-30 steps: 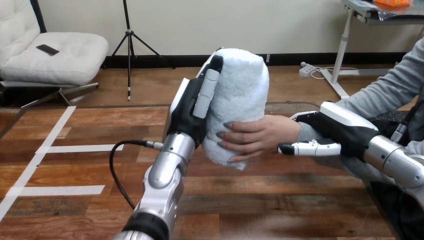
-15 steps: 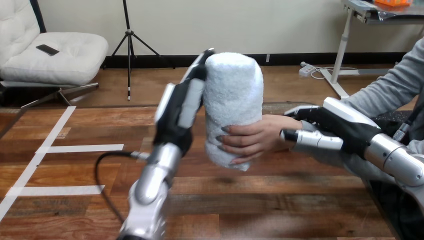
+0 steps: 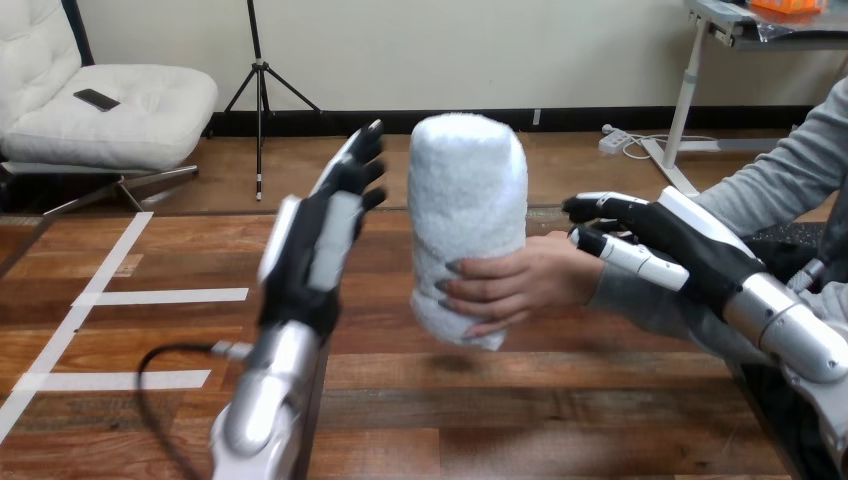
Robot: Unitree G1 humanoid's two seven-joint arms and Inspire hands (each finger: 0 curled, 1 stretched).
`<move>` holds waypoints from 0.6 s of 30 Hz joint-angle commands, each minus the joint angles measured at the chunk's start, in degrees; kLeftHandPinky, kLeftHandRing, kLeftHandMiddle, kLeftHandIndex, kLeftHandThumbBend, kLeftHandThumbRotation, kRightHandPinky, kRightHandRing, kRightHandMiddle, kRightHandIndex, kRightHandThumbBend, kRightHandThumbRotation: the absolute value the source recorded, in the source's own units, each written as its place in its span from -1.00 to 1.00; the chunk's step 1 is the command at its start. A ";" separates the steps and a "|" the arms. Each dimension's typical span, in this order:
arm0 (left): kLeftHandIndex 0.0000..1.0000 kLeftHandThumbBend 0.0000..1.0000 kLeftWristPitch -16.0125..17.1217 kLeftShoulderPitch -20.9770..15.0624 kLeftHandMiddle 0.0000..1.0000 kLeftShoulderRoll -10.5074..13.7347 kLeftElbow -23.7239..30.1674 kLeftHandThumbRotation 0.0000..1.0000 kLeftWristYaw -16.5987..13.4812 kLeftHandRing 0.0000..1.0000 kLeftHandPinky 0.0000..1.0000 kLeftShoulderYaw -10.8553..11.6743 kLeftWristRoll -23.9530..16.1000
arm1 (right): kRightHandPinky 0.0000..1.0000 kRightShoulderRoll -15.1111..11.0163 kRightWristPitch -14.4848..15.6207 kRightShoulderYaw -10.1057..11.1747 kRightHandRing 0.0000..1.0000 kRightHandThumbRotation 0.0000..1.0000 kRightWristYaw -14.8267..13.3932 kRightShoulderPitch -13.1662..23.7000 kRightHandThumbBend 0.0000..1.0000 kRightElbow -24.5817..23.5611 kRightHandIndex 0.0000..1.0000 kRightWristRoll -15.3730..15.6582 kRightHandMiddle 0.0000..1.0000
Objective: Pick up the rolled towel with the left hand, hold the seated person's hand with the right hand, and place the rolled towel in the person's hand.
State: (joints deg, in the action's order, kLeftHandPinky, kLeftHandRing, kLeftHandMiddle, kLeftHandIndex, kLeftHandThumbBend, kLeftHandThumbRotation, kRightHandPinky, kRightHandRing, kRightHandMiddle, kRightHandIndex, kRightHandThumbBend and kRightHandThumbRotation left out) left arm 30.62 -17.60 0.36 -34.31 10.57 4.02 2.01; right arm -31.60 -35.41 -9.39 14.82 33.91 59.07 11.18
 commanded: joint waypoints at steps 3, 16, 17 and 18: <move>0.79 0.85 -1.41 4.16 0.83 1.97 12.81 1.00 0.33 0.81 0.70 -0.21 0.76 | 0.60 2.72 -0.80 3.46 0.74 1.00 0.14 -1.41 0.42 -6.40 0.76 -4.06 0.77; 0.79 0.78 -3.76 11.37 0.83 3.25 21.40 1.00 1.01 0.81 0.70 0.25 2.43 | 0.70 3.99 -0.17 4.98 0.79 1.00 -0.21 -6.01 0.68 -14.52 0.79 -7.59 0.79; 0.78 0.78 -3.88 11.92 0.83 3.32 21.98 1.00 1.01 0.81 0.71 0.30 2.48 | 0.70 4.12 0.09 5.18 0.79 1.00 -0.26 -6.43 0.71 -15.29 0.79 -7.73 0.79; 0.78 0.79 -4.02 12.32 0.82 3.38 22.43 1.00 1.01 0.81 0.71 0.33 2.53 | 0.70 4.22 0.33 5.34 0.80 1.00 -0.29 -6.75 0.74 -15.91 0.79 -7.81 0.79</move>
State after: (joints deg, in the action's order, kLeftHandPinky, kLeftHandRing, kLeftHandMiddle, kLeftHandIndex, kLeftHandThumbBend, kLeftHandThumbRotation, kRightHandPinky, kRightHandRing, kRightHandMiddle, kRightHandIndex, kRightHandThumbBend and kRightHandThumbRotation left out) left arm 27.11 -5.62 2.36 -20.90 11.05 4.45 3.36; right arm -29.77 -35.21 -6.47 15.17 27.08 51.56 5.88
